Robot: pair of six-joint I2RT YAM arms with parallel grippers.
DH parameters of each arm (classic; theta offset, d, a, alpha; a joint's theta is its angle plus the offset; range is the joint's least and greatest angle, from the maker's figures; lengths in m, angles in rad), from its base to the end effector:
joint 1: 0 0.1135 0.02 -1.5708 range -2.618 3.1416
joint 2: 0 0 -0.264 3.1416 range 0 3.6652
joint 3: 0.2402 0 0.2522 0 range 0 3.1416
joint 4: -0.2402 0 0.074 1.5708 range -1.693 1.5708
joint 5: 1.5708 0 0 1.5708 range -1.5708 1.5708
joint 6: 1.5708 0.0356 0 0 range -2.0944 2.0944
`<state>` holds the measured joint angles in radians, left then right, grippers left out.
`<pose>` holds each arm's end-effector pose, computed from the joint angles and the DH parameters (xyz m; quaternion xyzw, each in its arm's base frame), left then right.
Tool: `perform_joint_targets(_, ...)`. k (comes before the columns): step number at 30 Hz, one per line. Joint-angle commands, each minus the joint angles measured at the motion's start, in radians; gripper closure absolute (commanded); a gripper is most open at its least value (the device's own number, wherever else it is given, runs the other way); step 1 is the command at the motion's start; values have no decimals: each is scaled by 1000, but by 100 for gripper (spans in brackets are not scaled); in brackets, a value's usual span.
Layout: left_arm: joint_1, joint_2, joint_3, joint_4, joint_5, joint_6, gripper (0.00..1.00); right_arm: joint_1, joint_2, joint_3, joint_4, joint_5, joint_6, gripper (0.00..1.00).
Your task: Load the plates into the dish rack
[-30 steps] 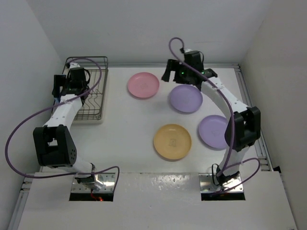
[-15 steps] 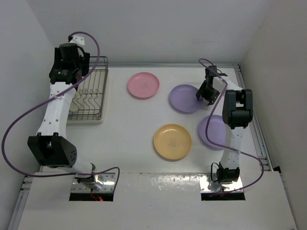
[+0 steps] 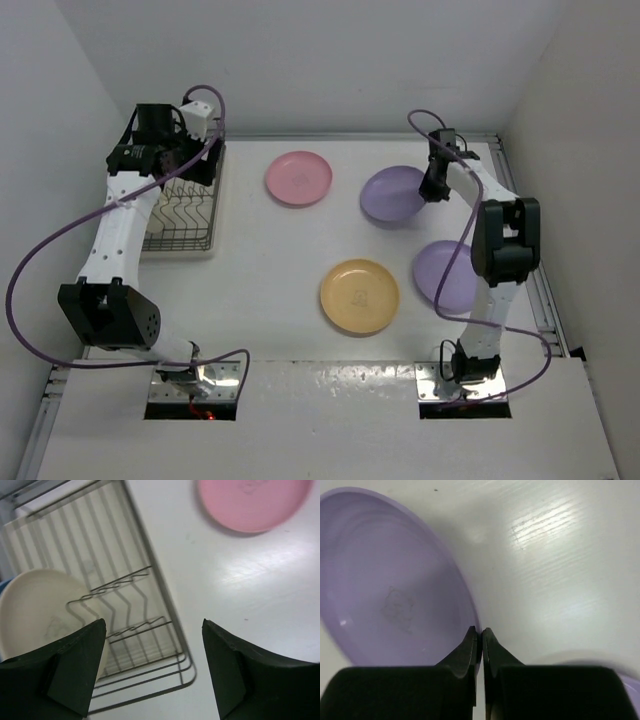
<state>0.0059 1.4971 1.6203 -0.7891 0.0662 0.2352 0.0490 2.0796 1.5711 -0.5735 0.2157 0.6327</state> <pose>0.3224 -0.0005 0.3988 0.1172 0.8913 0.0230 0.4373 0.4427 0.0141 0.1812 0.3025 0.9164 -0.0180 0.2616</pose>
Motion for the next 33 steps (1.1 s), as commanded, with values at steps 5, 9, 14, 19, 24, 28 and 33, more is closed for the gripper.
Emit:
perform_joint_targets(5, -53, 20, 13, -39, 438, 19, 21, 260, -349, -146, 277, 39, -315, 100)
perform_joint_targets(9, -113, 74, 35, -39, 446, 19, 21, 409, -348, -126, 319, -103, -288, 100)
perform_joint_targets(14, -144, 120, 35, -39, 397, 32, 22, 505, -311, -111, 421, -315, -246, 100)
perform_joint_targets(19, -135, 130, -22, -39, 382, 32, 37, 548, -317, -118, 495, -435, -220, 100)
perform_joint_targets(24, -135, 130, -43, -48, 362, 44, 84, 554, -316, -122, 508, -463, -222, 100)
perform_joint_targets(28, -104, 121, -10, -59, 290, 33, 100, 554, -305, -115, 498, -463, -214, 82)
perform_joint_targets(33, -32, 78, 114, -38, -42, -11, 100, 546, -296, -65, 405, -406, -214, 1)
